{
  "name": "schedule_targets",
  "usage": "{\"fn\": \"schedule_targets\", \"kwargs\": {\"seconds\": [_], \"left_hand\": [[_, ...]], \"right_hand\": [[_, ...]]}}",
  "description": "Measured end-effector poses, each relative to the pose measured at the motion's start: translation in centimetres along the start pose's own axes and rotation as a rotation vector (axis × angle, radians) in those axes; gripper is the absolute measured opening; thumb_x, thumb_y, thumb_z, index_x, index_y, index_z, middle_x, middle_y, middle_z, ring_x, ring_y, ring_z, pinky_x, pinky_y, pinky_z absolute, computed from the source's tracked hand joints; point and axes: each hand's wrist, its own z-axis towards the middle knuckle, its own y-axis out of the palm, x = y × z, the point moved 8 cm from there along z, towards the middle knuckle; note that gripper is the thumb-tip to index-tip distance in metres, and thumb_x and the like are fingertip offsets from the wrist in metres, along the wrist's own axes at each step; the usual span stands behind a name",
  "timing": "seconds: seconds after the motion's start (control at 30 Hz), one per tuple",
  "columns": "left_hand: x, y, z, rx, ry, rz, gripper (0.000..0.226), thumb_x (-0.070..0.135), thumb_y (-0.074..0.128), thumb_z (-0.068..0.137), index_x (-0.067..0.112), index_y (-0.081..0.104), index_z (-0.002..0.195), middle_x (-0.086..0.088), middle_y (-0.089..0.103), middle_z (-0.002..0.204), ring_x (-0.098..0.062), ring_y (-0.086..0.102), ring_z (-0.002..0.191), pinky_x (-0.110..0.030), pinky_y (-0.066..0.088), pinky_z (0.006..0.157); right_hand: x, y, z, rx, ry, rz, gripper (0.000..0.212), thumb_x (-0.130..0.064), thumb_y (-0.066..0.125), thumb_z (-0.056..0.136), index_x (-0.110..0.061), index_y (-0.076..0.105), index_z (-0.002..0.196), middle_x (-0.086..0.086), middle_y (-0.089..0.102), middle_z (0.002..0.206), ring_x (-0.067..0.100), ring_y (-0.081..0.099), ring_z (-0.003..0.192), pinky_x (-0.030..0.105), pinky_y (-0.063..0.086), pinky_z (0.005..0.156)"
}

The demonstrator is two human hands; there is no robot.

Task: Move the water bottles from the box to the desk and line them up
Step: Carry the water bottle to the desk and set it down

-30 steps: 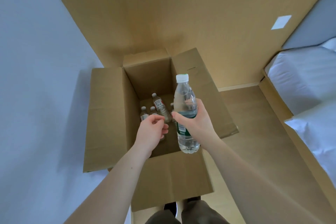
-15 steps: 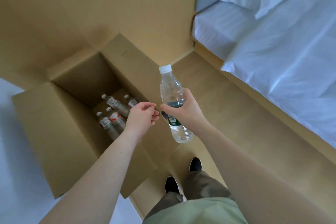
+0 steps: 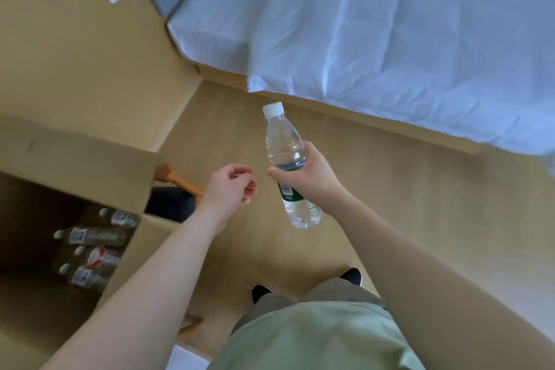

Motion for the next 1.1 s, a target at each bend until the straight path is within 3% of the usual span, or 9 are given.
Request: {"fn": "schedule_targets", "kwargs": {"seconds": [0.17, 0.47, 0.63, 0.9, 1.1], "left_hand": [[3.5, 10.2, 0.6, -0.108, 0.023, 0.142, 0.014, 0.013, 0.051, 0.104, 0.013, 0.065, 0.108, -0.009, 0.072, 0.093, -0.018, 0.069, 0.08, -0.035, 0.055, 0.077], [8.3, 27.4, 1.3, -0.283, 0.076, 0.311, 0.017, 0.016, 0.051, 0.102, 0.014, 0.065, 0.111, -0.008, 0.073, 0.095, -0.018, 0.071, 0.08, -0.032, 0.055, 0.074], [11.0, 34.8, 1.6, -0.408, 0.124, 0.422, 0.017, 0.017, 0.051, 0.102, 0.018, 0.066, 0.11, -0.005, 0.074, 0.096, -0.016, 0.072, 0.082, -0.033, 0.057, 0.077], [16.3, 46.6, 5.6, -0.596, 0.182, 0.58, 0.017, 0.017, 0.053, 0.1, 0.02, 0.067, 0.109, -0.004, 0.074, 0.097, -0.021, 0.074, 0.093, -0.041, 0.058, 0.087], [20.0, 55.4, 8.2, -0.761, 0.225, 0.695, 0.017, 0.017, 0.052, 0.099, 0.02, 0.066, 0.108, -0.004, 0.073, 0.097, -0.019, 0.073, 0.088, -0.04, 0.059, 0.086]], "right_hand": [[3.8, -10.7, -0.5, 0.112, 0.035, 0.047, 0.048, -0.037, 0.083, 0.072, -0.032, 0.054, 0.109, -0.011, 0.069, 0.099, 0.007, 0.069, 0.089, 0.033, 0.057, 0.081], [10.7, -27.5, -1.8, 0.297, 0.131, 0.134, 0.055, -0.041, 0.083, 0.064, -0.031, 0.057, 0.111, -0.01, 0.071, 0.1, 0.01, 0.071, 0.09, 0.039, 0.059, 0.086], [13.5, -34.1, -2.8, 0.429, 0.171, 0.22, 0.051, -0.034, 0.085, 0.071, -0.027, 0.058, 0.113, -0.008, 0.071, 0.099, 0.008, 0.07, 0.088, 0.032, 0.056, 0.079], [16.8, -42.8, -2.0, 0.646, 0.248, 0.331, 0.047, -0.031, 0.086, 0.072, -0.026, 0.058, 0.11, -0.007, 0.07, 0.098, 0.009, 0.069, 0.089, 0.034, 0.056, 0.081], [18.1, -49.8, -2.0, 0.835, 0.305, 0.429, 0.047, -0.033, 0.086, 0.07, -0.03, 0.059, 0.108, -0.008, 0.073, 0.097, 0.011, 0.072, 0.088, 0.038, 0.058, 0.084]]}}
